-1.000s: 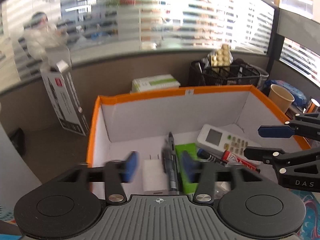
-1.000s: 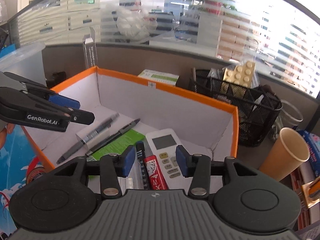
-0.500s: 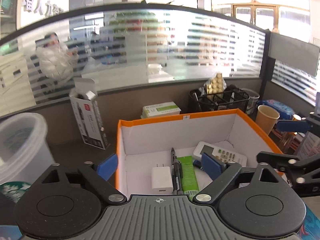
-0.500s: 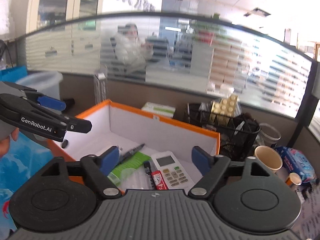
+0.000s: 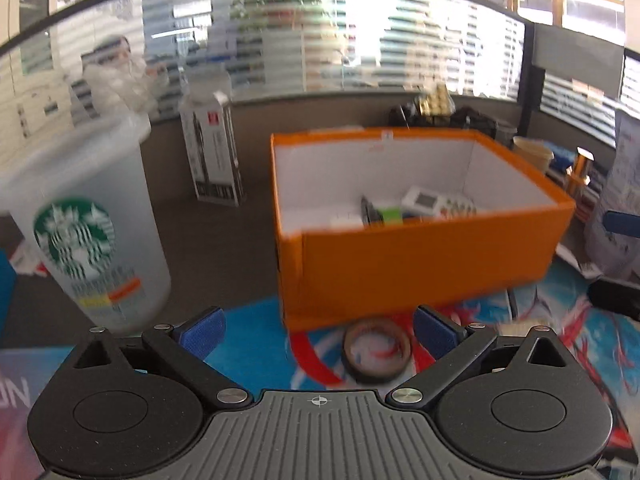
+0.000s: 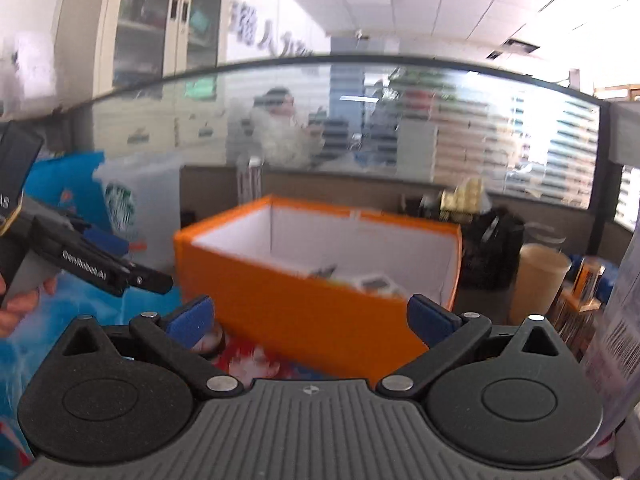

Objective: Organize rigid objects
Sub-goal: 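Withdraw both tools from the box toward the tape roll and cream tube, then grasp the black tape roll with the left tool while the right tool grasps the cream tube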

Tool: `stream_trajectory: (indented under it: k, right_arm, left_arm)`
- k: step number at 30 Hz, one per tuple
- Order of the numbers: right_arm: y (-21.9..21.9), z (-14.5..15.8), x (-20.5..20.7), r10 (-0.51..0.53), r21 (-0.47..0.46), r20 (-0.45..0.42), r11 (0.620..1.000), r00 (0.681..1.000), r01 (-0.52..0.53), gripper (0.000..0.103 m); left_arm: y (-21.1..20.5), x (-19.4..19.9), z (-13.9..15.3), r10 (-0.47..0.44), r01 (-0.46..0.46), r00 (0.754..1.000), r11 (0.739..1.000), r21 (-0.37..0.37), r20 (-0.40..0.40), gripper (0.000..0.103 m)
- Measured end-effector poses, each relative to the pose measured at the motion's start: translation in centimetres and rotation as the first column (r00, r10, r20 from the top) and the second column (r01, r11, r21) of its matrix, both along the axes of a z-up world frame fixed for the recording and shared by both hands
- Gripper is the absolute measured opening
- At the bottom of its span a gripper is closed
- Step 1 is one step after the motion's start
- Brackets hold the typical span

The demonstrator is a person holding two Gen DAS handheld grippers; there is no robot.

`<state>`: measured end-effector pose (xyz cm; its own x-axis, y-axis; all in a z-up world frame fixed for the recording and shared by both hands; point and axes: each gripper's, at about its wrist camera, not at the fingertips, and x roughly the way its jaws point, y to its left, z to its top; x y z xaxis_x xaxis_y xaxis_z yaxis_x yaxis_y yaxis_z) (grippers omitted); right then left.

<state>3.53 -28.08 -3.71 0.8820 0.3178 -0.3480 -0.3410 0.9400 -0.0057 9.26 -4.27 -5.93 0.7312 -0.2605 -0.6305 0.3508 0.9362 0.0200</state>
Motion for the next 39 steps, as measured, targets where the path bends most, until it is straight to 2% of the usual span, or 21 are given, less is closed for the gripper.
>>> stream_trajectory:
  k: [4, 10, 15, 17, 22, 27, 30, 33, 34, 35, 36, 39]
  right_arm:
    - [0.8, -3.0, 0.3, 0.063, -0.078, -0.065, 0.995, 0.996, -0.068, 0.103]
    - [1.3, -6.0, 1.2, 0.116, -0.166, -0.147, 0.976, 0.982, -0.140, 0.103]
    - [0.4, -7.2, 2.7, 0.147, -0.134, -0.199, 0.975, 0.969, -0.175, 0.103]
    - [0.0, -7.4, 3.3, 0.155, -0.114, -0.221, 0.976, 0.963, -0.184, 0.100]
    - [-0.9, -7.4, 4.4, 0.159, -0.055, -0.247, 0.983, 0.956, -0.177, 0.095]
    - [-0.5, -7.6, 4.7, 0.160, -0.086, -0.268, 0.978, 0.950, -0.189, 0.095]
    - [-0.2, -7.7, 4.7, 0.142, -0.094, -0.278, 0.980, 0.950, -0.174, 0.091]
    - [-0.3, -7.4, 4.5, 0.133, -0.098, -0.286, 0.981, 0.949, -0.167, 0.075]
    - [-0.3, -7.3, 4.5, 0.131, -0.097, -0.287, 0.982, 0.949, -0.164, 0.062]
    - [-0.4, -7.2, 4.4, 0.127, -0.097, -0.286, 0.982, 0.950, -0.160, 0.055]
    - [-0.4, -7.1, 4.4, 0.121, -0.097, -0.290, 0.983, 0.949, -0.155, 0.053]
    - [-0.5, -6.9, 4.3, 0.113, -0.101, -0.299, 0.984, 0.948, -0.149, 0.045]
  left_arm:
    - [-0.3, -0.2, -2.5, -0.008, 0.009, 0.999, 1.000, 0.022, -0.045, 0.101]
    - [-1.9, 0.3, -4.4, -0.032, 0.035, 0.997, 0.999, 0.032, -0.076, 0.101]
    - [-2.9, 1.3, -5.6, -0.048, 0.051, 0.993, 0.998, 0.025, -0.109, 0.101]
    - [-3.0, 1.7, -5.9, -0.039, 0.040, 0.992, 0.999, 0.014, -0.119, 0.101]
    - [-3.6, 2.2, -6.2, -0.024, 0.025, 0.995, 1.000, 0.010, -0.096, 0.101]
    - [-4.4, 2.0, -6.6, -0.031, 0.032, 0.998, 0.999, 0.020, -0.058, 0.101]
    - [-4.6, 1.7, -6.8, -0.033, 0.033, 0.999, 0.999, 0.014, -0.039, 0.100]
    - [-4.7, 1.5, -6.7, -0.039, 0.039, 0.999, 0.999, 0.012, -0.034, 0.096]
    - [-4.8, 1.4, -6.6, -0.044, 0.045, 0.999, 0.999, 0.011, -0.031, 0.093]
    - [-4.8, 1.2, -6.6, -0.050, 0.051, 0.998, 0.999, 0.009, -0.029, 0.088]
    - [-4.9, 1.0, -6.6, -0.058, 0.058, 0.998, 0.998, 0.009, -0.026, 0.085]
    - [-5.2, 0.5, -6.4, -0.082, 0.082, 0.996, 0.997, 0.006, -0.019, 0.067]
